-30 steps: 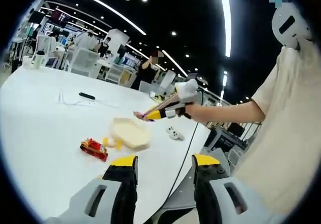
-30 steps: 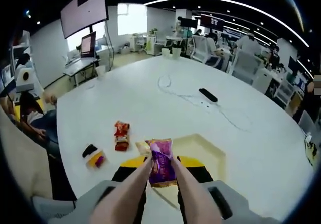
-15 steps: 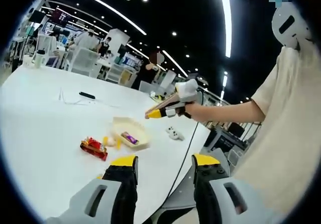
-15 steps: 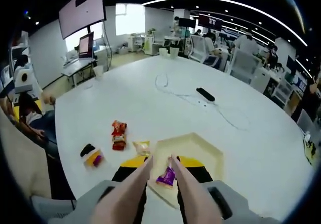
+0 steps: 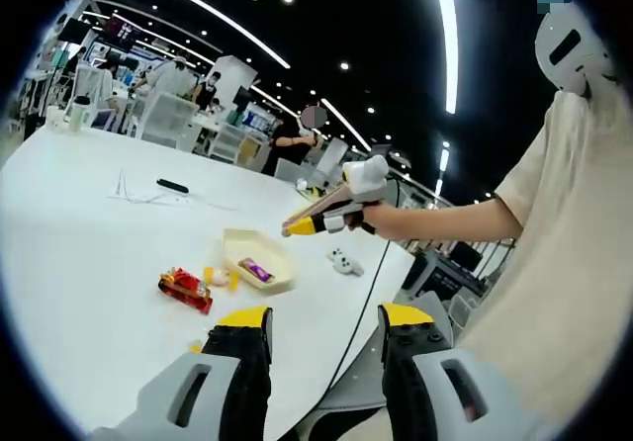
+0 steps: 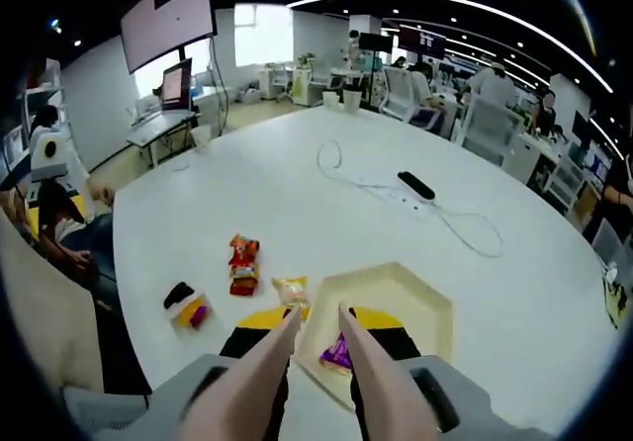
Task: Place the target food into the container with the food tongs after gripping and lifting it, then release it inside without dropping or visibly crushing the food.
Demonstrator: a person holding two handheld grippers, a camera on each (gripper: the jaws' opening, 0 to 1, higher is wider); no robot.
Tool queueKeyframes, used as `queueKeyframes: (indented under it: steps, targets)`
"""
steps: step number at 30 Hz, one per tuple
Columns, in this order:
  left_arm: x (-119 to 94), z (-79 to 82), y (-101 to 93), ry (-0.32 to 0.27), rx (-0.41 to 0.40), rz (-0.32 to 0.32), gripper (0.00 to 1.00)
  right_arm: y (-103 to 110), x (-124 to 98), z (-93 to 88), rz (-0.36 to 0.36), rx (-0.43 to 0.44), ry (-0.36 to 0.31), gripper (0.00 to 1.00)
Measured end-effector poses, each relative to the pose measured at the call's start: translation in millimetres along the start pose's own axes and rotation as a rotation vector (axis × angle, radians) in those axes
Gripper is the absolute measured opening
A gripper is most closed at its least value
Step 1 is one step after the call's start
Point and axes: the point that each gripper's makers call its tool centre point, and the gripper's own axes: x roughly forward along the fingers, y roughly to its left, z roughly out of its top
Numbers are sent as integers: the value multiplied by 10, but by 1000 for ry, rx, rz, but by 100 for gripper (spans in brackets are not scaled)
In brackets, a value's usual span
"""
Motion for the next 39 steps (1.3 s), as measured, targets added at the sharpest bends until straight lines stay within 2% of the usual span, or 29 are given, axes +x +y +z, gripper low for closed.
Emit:
queueKeyframes:
  steps: [18, 39]
  targets:
    - [-37, -45, 28, -4, -18, 15, 42, 282, 227, -4, 69, -26, 18, 23]
    - [-119, -147, 68, -3, -51, 53, 43, 357, 434, -57, 104, -54, 48, 24]
